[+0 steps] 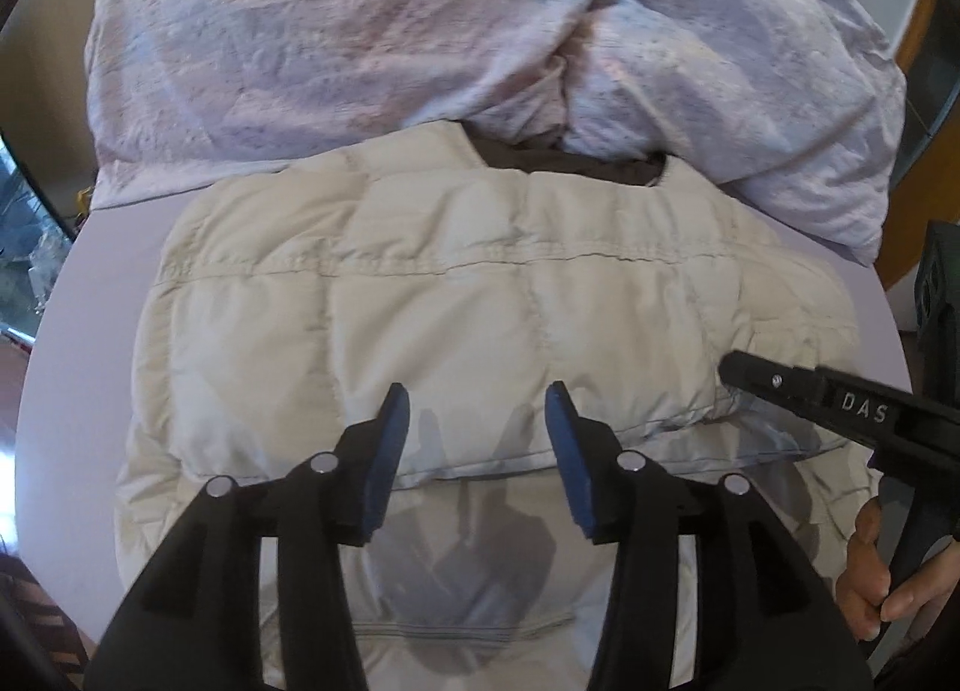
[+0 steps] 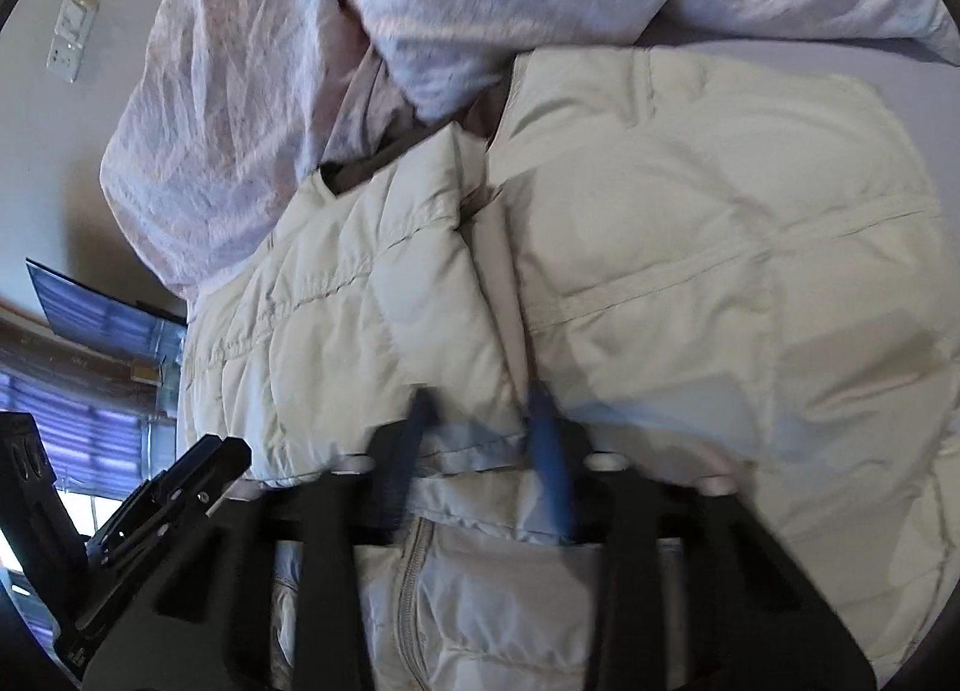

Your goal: Fold large clothes

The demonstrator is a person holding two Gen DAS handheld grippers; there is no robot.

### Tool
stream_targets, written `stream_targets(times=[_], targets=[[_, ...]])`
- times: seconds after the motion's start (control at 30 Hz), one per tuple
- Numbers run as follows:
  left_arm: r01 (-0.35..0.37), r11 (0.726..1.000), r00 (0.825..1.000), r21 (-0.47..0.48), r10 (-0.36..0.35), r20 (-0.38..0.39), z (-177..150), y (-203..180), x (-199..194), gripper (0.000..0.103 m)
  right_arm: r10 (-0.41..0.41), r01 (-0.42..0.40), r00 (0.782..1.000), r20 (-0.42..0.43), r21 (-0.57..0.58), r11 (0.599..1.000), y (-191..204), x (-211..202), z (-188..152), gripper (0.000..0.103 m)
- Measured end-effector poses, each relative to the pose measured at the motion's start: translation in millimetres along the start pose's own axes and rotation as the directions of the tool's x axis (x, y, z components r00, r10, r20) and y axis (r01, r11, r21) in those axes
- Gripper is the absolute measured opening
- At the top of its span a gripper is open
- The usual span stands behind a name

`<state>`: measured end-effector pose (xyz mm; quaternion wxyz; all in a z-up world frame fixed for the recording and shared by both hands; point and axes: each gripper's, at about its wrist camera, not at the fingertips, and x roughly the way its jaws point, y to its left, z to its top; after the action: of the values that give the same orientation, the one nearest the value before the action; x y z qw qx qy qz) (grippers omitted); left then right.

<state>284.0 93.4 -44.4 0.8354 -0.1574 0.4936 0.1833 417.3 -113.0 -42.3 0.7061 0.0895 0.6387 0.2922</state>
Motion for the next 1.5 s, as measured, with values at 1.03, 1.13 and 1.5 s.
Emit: stream_targets(times=[1.03,1.13,1.5], targets=[[-0.104,0.992,0.994,0.07,0.105,-0.012,14.5,3.3,26.1,0.064,-0.203,0.24,0.968,0.148,-0.303,0.922,51.8,-13.8,-14.0,0.031],[-0.103,0.993,0.994,0.065,0.105,-0.028,13.0,7.1,32.8,0.064,-0.251,0.265,0.964,0.086,-0.291,0.919,42.1,5.7,-17.2,0.026],[-0.088,0.995,0.993,0.056,0.092,-0.073,8.7,11.9,53.8,0.072,-0.286,0.285,0.958,0.036,-0.265,0.921,23.6,33.6,-18.6,0.026]])
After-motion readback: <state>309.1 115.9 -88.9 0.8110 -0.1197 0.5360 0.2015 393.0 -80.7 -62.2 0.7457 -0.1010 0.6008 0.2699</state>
